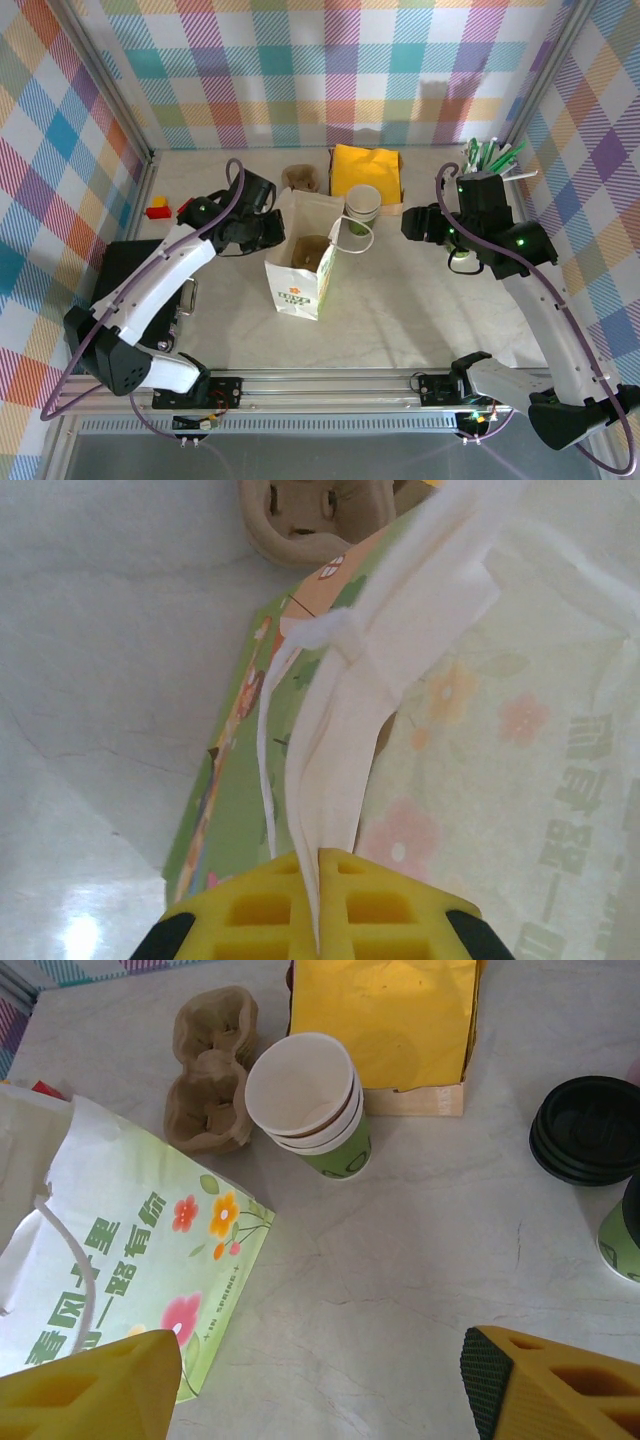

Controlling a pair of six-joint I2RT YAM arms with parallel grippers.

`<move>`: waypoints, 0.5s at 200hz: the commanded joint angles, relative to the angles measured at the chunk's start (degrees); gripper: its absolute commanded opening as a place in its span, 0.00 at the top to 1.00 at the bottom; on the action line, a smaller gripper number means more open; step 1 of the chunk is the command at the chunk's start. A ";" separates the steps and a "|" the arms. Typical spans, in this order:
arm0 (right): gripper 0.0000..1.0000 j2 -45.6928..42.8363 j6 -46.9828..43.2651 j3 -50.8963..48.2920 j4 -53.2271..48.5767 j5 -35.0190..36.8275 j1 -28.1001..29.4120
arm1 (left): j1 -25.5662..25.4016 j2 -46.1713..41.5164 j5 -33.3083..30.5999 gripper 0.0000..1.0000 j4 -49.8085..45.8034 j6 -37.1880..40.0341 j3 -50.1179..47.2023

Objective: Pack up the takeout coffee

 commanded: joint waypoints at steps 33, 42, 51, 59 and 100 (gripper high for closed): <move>0.25 -0.47 -1.62 -0.13 -2.88 2.08 -1.49 | -6.36 -5.68 -4.55 0.91 5.63 -12.51 -6.00; 0.24 -0.24 -1.66 -0.34 -3.26 2.51 -1.76 | -7.00 -6.04 -4.40 0.88 6.82 -13.53 -6.72; 0.24 -0.19 -1.75 -0.48 -3.55 2.72 -2.09 | -7.62 -6.44 -4.79 0.85 7.86 -13.94 -7.23; 0.24 -0.19 -1.76 -0.67 -3.55 2.74 -2.31 | -8.08 -6.54 -5.12 0.82 8.04 -14.01 -7.22; 0.24 -0.28 -1.76 -1.70 -3.94 2.96 -3.43 | -10.16 -5.80 -3.82 0.81 11.65 -15.23 -8.50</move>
